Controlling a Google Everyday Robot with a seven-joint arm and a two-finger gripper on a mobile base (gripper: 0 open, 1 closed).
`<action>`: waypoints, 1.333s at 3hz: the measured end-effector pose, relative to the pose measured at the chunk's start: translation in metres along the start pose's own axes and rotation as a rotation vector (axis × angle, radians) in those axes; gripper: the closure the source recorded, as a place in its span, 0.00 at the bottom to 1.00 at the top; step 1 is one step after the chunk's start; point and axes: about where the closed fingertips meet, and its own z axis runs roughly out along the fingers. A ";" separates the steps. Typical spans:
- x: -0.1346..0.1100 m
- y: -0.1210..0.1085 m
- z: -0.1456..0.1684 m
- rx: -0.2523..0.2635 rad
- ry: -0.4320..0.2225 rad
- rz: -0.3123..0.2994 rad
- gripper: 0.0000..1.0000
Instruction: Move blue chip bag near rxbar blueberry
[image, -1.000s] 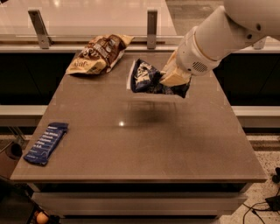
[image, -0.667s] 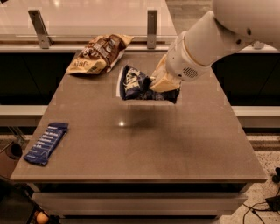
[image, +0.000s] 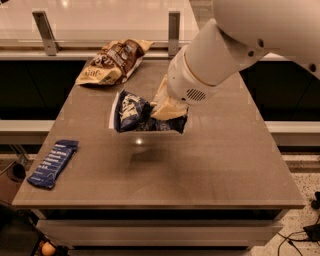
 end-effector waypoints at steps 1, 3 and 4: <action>-0.021 0.025 -0.003 -0.036 0.022 0.006 1.00; -0.067 0.065 0.003 -0.153 -0.016 -0.097 1.00; -0.069 0.066 0.002 -0.151 -0.018 -0.108 0.83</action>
Offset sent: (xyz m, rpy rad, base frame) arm -0.0771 0.0719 0.0112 -0.0731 0.1048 0.1339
